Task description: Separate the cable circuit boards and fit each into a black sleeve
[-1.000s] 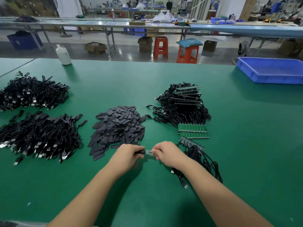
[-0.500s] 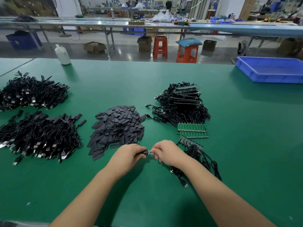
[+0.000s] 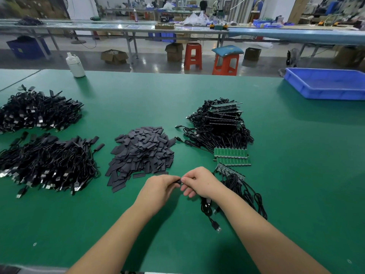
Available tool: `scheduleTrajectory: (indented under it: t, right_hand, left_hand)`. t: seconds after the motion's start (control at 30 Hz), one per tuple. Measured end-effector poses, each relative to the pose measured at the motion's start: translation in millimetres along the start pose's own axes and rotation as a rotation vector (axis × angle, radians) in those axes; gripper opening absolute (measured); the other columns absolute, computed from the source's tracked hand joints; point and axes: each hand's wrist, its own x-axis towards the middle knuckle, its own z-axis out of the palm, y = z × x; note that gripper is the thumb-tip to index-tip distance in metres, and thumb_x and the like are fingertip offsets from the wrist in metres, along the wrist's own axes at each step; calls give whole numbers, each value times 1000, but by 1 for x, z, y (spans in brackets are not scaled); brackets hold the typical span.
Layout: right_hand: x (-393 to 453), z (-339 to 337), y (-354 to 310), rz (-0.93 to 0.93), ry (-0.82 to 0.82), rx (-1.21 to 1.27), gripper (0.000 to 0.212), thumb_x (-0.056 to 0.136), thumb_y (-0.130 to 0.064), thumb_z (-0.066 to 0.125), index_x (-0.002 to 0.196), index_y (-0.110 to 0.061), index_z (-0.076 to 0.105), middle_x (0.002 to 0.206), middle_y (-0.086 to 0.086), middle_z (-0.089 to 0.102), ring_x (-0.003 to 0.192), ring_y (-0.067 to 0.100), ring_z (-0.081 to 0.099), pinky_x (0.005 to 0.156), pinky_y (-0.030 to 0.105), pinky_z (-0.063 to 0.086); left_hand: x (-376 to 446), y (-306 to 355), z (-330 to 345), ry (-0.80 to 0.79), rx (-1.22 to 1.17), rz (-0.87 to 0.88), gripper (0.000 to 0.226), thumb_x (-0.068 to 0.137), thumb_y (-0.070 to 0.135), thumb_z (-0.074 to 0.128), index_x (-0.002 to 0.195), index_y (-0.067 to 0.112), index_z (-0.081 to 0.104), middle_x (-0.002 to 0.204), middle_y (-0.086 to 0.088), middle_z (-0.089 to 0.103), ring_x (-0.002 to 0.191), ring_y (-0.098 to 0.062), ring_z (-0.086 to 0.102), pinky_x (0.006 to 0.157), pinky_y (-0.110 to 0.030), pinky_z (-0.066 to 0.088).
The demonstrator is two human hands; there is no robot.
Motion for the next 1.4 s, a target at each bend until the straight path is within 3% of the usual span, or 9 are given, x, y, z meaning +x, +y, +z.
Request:
scheduleTrajectory:
  t: [0.13,0.2,0.37,0.6,0.73,0.83,0.93,1.1,1.4]
  right_hand:
    - [3,2,2,32,1,-26,27,104,-18,46,112,-4,68,87,9,74,58,4,69,52,16,52]
    - [5,6,3,29,-6,-33,29,105,-16,44,123,-7,65,98,14,75,74,16,74,70,27,60]
    - [4,11,1,0,3,-93,46,104,-9,42,150,-8,37,128,11,64,93,22,71,83,35,60]
    - [3,13,-1,-2,22,-133,32,103,-13,41,127,-8,61,102,20,72,93,34,71,84,47,59]
    - [5,15,1,18,26,97,33,104,-7,42,134,0,54,104,18,70,78,20,68,77,30,60]
    - [7,12,-3,-17,91,327,28,104,-5,44,127,5,56,99,12,70,73,15,68,71,23,59]
    - [11,7,-8,-65,182,620,24,105,-7,42,121,1,57,104,8,74,88,14,74,74,21,58]
    - [20,9,-10,-86,214,718,22,107,-14,38,120,-6,54,104,-2,76,111,12,66,107,41,44]
    - [24,13,-7,-91,229,668,18,105,-14,43,120,-11,52,101,2,76,97,12,71,98,36,52]
  left_hand:
    - [1,2,4,-23,32,-6,23,98,22,57,118,23,70,101,4,74,93,-15,66,83,-27,48]
    - [4,2,6,-42,80,-20,22,98,21,55,116,23,68,101,3,72,94,-18,64,81,-25,45]
    - [5,-2,10,-68,185,11,17,98,24,53,109,21,66,100,3,66,93,-20,63,78,-28,44]
    - [6,-6,16,-118,358,92,40,90,11,57,129,17,55,128,0,56,111,-22,58,88,-32,46]
    - [5,1,18,61,21,-8,68,88,-2,52,150,15,32,153,-3,31,122,-19,50,100,-34,45]
    - [9,6,19,209,-517,-364,55,97,4,50,147,20,36,139,2,49,116,-10,56,101,-31,45]
    - [6,8,20,-5,-896,-473,25,99,14,56,123,17,61,105,2,71,93,-16,67,84,-29,52]
    - [1,5,20,-23,-877,-444,11,94,9,63,93,13,74,79,-7,73,70,-15,64,75,-33,54]
    - [-5,-6,8,-128,-904,-403,18,88,15,73,107,16,70,82,-1,66,75,-11,59,74,-21,48]
